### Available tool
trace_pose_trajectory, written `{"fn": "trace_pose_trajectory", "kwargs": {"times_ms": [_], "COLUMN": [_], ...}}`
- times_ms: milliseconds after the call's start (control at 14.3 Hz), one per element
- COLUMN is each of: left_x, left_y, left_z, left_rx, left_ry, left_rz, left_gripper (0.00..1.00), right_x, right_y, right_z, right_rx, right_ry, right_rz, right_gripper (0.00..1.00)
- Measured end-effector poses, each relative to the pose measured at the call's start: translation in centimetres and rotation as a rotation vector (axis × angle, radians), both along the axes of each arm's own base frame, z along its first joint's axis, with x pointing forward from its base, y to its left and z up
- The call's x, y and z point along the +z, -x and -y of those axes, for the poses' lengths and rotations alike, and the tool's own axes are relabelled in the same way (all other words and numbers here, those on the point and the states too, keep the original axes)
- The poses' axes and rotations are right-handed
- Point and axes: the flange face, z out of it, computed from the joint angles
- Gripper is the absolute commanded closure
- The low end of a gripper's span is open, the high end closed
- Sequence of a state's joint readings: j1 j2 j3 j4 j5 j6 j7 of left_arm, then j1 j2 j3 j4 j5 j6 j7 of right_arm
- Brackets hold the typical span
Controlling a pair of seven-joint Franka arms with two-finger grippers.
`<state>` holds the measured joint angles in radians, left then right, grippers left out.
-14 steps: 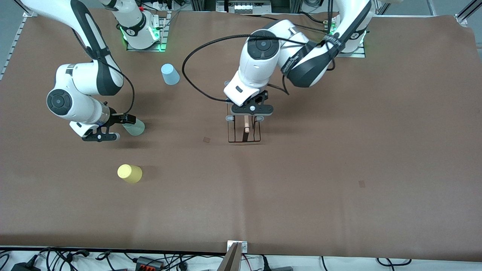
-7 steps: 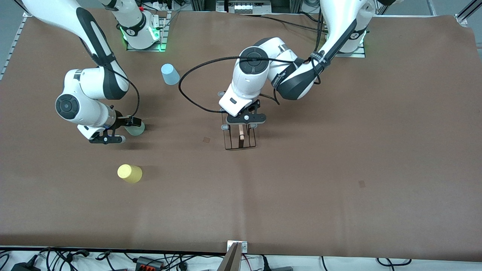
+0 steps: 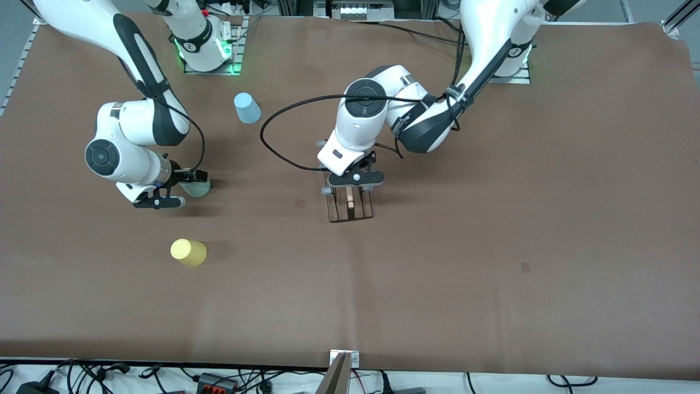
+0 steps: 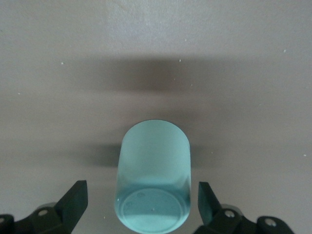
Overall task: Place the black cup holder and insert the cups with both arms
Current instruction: 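Lower the rack and open the left gripper while the right gripper grasps the mint cup, then lift the mint cup with the right gripper while the left gripper withdraws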
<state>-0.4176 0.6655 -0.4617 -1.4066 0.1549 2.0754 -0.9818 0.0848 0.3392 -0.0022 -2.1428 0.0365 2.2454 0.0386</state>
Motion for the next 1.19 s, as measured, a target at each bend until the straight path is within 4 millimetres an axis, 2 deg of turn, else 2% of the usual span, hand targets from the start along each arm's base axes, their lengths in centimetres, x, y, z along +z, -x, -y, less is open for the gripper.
{"fn": "trace_pose_trajectory", "kwargs": {"times_ms": [140,210,349,419,489,698,838,908,1048,1187], "left_x": [0.2,0.6,1.5,2.0,2.5,5.1,7.2,7.9,8.8,9.4], "left_y": [-0.1,-0.3,-1.5,-2.5,-3.5,-6.5,-7.8,-8.3,-9.5,-10.8], "left_z": [0.0,0.0,-0.8,-1.7,-2.9,-7.6,-10.5,-11.9,-14.9,-18.4], "left_rx": [0.007,0.016,0.041,0.06,0.081,0.147,0.147,0.118,0.055,-0.012], "left_ry": [0.003,0.007,0.018,0.022,0.021,0.0,-0.019,-0.028,-0.043,-0.058], "left_rz": [0.002,0.007,0.02,0.026,0.029,0.032,0.039,0.044,0.048,0.043], "left_gripper": [0.68,0.65,0.61,0.61,0.61,0.61,0.61,0.61,0.6,0.6], "right_x": [-0.7,-1.0,-1.2,-1.2,-1.1,0.0,2.3,4.2,9.0,13.4], "right_y": [0.2,0.2,0.3,0.2,0.2,-0.3,-1.7,-2.7,-4.5,-5.1], "right_z": [0.0,0.0,0.1,0.2,0.3,0.5,0.0,-0.8,-4.6,-10.0], "right_rx": [0.0,0.0,-0.001,-0.002,-0.004,-0.007,0.001,0.016,0.075,0.148], "right_ry": [0.001,0.002,0.002,0.002,0.003,0.004,0.001,-0.002,-0.01,-0.025], "right_rz": [-0.013,-0.018,-0.022,-0.023,-0.026,-0.05,-0.063,-0.069,-0.07,-0.048], "right_gripper": [0.0,0.1,0.53,0.66,0.73,0.73,0.73,0.73,0.73,0.73]}}
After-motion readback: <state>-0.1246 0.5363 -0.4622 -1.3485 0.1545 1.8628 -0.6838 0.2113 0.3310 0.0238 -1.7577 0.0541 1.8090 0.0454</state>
